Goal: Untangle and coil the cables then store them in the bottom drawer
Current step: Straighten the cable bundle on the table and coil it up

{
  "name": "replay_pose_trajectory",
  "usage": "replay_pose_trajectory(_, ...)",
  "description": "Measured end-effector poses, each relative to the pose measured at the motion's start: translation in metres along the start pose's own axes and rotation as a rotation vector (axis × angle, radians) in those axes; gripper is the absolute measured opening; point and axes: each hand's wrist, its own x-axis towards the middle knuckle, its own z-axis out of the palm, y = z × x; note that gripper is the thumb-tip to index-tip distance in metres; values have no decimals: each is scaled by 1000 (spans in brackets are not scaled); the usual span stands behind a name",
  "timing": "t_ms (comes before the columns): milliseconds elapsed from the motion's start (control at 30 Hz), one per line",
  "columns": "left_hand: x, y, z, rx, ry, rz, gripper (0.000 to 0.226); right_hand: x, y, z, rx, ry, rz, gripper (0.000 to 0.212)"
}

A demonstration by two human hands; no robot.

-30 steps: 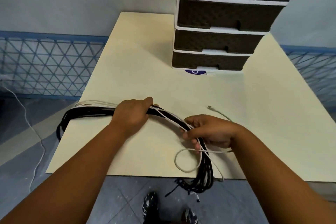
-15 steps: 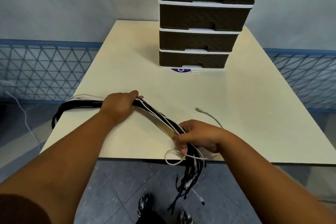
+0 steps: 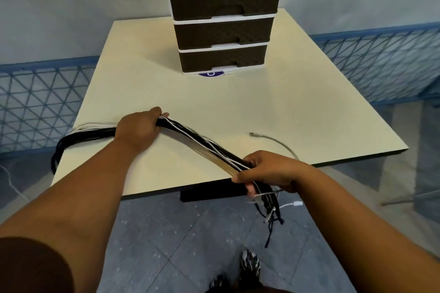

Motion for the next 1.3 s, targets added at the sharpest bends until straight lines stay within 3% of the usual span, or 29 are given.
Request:
replay_pose_trajectory(167,-1,0,1,-7,41,19,20,-3,26,21,91,146,-19,16)
replay_pose_trajectory(367,0,-3,3,-13,42,37,22,8,73,58,131,307,54,36)
replay_pose_trajectory(467,-1,-4,3,-14,59,54,21,11,86,74,231,383,54,21)
replay_pose_trajectory(600,-1,-5,4,2,45,55,26,10,94,90,276,404,-45,17)
replay_pose_trajectory(767,3,-9,9,19,55,51,27,13,106,109,217,530,-56,33)
replay_pose_trajectory(867,2,-9,9,19,70,62,24,13,114,119,188,667,-24,31)
replay_pose_trajectory(1033,1,-8,8,25,57,59,19,20,122,135,-154,969,-84,31)
replay_pose_trajectory(1200,2,-7,6,42,47,54,20,13,122,146,120,1034,-113,37)
replay_pose_trajectory(1300,2,-5,5,46,44,50,21,7,117,161,243,1033,-254,48)
